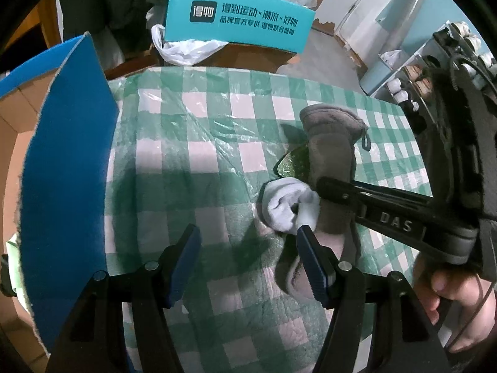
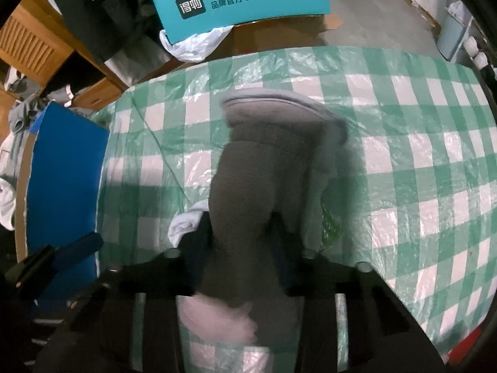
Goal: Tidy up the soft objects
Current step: 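Grasp the grey fleece mitten with the right tool while the left tool moves toward the grey sock, then grasp the grey rolled sock with the left tool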
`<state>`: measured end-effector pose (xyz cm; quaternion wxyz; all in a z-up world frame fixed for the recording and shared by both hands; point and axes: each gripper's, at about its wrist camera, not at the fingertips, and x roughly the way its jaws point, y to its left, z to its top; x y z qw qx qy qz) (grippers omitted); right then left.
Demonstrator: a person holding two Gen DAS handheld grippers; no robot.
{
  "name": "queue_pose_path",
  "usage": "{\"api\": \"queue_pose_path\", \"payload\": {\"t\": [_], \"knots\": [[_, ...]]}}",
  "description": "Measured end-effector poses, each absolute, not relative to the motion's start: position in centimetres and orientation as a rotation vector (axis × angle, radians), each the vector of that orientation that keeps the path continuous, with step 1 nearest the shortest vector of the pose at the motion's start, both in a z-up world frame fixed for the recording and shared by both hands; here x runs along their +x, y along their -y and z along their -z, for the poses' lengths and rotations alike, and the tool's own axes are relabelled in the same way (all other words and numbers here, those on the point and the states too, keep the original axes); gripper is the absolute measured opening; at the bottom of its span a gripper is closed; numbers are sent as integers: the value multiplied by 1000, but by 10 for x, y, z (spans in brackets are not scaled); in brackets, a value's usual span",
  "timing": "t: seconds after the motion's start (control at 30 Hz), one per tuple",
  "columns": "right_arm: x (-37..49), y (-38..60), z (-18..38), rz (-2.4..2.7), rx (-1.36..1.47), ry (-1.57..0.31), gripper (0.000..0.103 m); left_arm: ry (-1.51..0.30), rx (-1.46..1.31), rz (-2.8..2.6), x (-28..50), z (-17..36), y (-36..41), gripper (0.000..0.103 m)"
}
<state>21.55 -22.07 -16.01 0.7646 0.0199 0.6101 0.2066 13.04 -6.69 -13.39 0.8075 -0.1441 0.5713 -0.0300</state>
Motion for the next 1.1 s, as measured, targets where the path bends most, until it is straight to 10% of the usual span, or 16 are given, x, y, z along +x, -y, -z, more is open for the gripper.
{"api": "queue_pose_path", "payload": {"t": [0.97,1.1], "knots": [[189,318,129,-373,23,-1261,19,-1278,-248,57,146,152,115,66],[189,318,138,-392,54,-1293,42,-1274,-221,52,157,152,123,77]]}}
